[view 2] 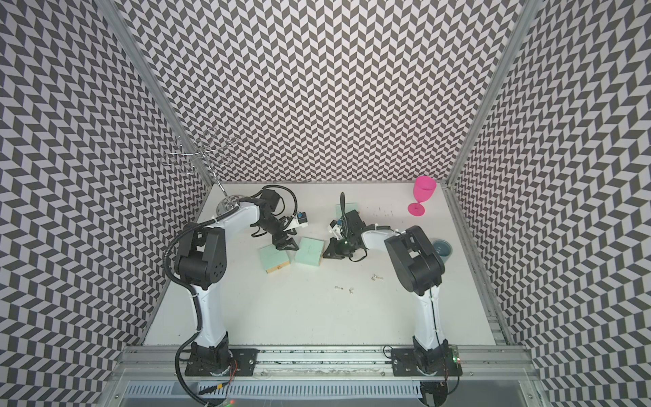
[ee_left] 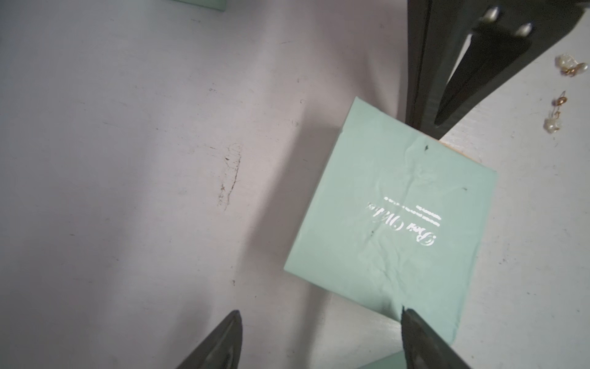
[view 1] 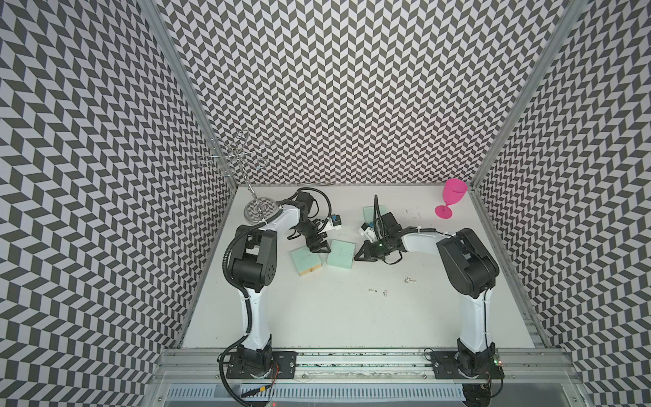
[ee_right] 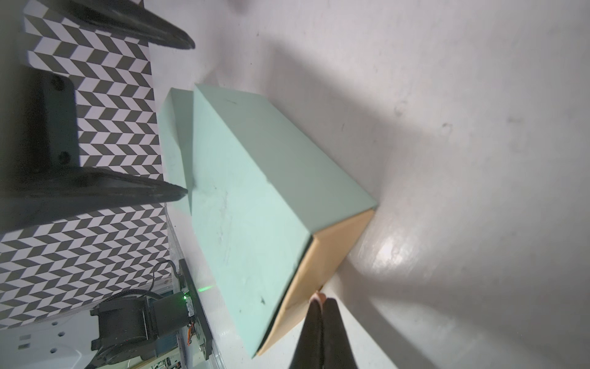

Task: Place the earrings into the drawer-style jewelry box
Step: Open the drawer in the jewelry box.

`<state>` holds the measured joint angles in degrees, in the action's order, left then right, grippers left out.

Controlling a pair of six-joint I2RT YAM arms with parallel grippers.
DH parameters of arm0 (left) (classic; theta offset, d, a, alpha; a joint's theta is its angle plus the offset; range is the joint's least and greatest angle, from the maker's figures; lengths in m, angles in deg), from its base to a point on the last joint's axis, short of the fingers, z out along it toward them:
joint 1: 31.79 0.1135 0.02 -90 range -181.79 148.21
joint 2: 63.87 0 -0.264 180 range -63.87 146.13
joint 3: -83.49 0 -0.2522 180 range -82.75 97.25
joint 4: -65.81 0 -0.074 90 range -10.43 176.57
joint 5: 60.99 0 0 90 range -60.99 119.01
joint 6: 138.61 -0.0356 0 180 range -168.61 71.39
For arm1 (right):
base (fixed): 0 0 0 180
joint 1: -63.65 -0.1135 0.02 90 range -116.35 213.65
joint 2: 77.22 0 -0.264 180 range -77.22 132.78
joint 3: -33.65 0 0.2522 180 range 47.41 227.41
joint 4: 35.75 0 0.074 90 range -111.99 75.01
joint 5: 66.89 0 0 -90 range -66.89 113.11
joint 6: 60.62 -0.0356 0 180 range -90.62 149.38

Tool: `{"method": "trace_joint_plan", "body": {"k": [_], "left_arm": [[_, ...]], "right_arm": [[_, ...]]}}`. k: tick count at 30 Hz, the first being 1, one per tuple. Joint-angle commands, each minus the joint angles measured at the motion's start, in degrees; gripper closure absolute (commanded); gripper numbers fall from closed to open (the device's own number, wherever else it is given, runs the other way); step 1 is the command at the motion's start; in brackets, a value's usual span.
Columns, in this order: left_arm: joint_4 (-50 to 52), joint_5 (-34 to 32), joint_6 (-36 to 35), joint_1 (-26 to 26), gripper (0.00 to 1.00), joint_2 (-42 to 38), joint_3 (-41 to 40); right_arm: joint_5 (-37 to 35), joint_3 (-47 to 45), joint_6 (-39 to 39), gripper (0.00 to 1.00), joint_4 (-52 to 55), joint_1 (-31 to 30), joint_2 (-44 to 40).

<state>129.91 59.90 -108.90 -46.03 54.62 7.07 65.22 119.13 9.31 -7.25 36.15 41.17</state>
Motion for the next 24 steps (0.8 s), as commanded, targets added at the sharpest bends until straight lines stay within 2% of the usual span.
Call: {"method": "trace_joint_plan", "body": {"k": [1, 8, 24], "left_arm": [[0.3, 3.4, 1.0, 0.1, 0.21, -1.3, 2.5], [1.2, 5.0, 2.0, -2.0, 0.2, -1.9, 5.2], [-1.2, -0.7, -0.7, -3.3, 0.21, 1.1, -1.3]], "right_arm": [[-1.4, 0.0, 1.5, 1.0, 2.0, 0.3, -1.8], [-1.3, 1.0, 1.6, 1.0, 2.4, 0.2, -1.7], [-2.1, 2.2, 2.4, 1.0, 4.6, 0.0, -2.7]]}}
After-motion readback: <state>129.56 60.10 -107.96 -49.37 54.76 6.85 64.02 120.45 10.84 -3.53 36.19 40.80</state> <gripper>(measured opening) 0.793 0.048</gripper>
